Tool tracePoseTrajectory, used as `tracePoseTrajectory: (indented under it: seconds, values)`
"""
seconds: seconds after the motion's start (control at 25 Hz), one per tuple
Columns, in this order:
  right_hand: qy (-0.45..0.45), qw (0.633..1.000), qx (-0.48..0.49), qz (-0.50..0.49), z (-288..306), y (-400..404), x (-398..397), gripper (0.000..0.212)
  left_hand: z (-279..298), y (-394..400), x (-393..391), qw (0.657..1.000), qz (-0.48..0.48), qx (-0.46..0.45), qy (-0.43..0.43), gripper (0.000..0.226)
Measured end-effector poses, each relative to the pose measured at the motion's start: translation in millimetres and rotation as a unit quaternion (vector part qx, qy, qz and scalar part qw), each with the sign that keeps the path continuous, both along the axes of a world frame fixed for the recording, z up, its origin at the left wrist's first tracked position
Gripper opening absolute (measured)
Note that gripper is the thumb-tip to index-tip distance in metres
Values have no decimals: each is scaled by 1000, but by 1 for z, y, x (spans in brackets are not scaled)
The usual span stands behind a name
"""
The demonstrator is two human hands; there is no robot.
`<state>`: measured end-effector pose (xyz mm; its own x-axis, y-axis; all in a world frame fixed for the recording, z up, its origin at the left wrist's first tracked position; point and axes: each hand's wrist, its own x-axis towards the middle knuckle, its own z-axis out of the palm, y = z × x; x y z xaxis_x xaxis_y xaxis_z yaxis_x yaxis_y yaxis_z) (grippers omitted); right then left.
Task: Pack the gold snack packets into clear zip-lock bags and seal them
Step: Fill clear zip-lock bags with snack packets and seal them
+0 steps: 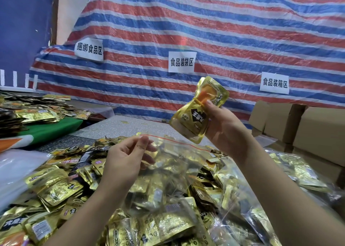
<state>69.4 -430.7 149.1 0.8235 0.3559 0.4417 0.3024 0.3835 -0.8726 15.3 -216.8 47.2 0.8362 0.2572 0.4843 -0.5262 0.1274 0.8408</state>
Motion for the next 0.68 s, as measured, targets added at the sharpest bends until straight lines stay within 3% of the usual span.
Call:
tracePoseTrajectory:
  seconds: [0.4, 0.68]
  values:
    - [-57, 998, 24, 28, 1, -1, -9, 28, 0, -1, -4, 998, -42, 42, -33, 25]
    - [-69, 994, -52, 74, -14, -6, -13, 33, 0, -1, -2, 998, -37, 38, -29, 25]
